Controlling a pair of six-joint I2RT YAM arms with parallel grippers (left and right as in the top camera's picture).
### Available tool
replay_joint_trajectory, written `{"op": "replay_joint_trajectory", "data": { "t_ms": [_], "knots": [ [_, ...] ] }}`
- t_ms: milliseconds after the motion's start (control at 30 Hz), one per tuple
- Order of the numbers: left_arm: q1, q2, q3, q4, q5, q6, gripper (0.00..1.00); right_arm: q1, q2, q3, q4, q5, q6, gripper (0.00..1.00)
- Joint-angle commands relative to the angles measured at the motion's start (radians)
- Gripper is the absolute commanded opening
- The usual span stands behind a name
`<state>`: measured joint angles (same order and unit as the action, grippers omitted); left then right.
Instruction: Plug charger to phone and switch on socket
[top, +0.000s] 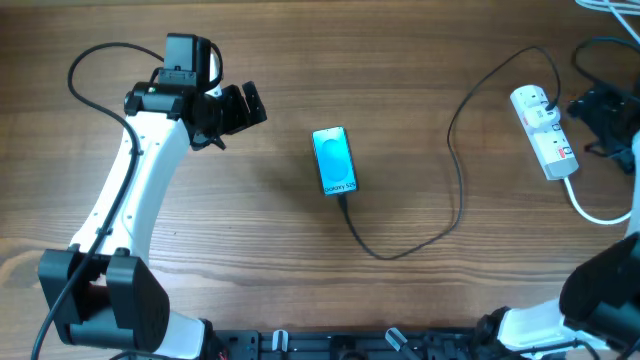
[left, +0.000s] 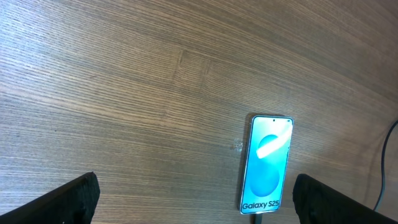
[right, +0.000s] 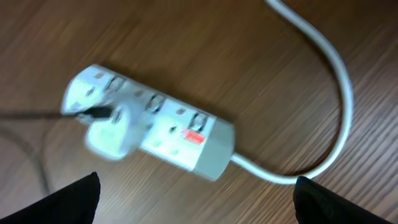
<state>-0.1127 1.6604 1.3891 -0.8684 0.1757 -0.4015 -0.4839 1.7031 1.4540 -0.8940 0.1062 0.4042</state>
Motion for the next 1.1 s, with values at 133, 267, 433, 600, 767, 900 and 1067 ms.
{"op": "replay_joint_trajectory", "data": {
  "t_ms": [133, 267, 433, 600, 767, 900, 1067],
  "knots": [
    [0.003, -0.005, -0.005, 0.000, -0.013, 0.002, 1.00, -0.058, 0.174, 0.003, 0.051, 0.043, 0.014, 1.00],
    [0.003, -0.005, -0.005, 0.000, -0.013, 0.002, 1.00, -0.058, 0.256, 0.003, 0.103, 0.043, 0.015, 1.00],
    [0.003, -0.005, -0.005, 0.000, -0.013, 0.002, 1.00, -0.058, 0.350, 0.003, 0.154, -0.014, -0.003, 1.00],
    [0.003, -0.005, -0.005, 0.000, -0.013, 0.002, 1.00, -0.058, 0.375, 0.003, 0.215, -0.116, -0.071, 1.00],
    [0.003, -0.005, -0.005, 0.000, -0.013, 0.002, 1.00, -0.058, 0.375, 0.003, 0.253, -0.116, -0.071, 1.00],
    [0.003, -0.005, -0.005, 0.000, -0.013, 0.002, 1.00, -0.058, 0.375, 0.003, 0.277, -0.116, -0.071, 1.00],
    [0.003, -0.005, -0.005, 0.000, -0.013, 0.002, 1.00, -0.058, 0.376, 0.003, 0.279, -0.116, -0.071, 1.00]
  ]
}}
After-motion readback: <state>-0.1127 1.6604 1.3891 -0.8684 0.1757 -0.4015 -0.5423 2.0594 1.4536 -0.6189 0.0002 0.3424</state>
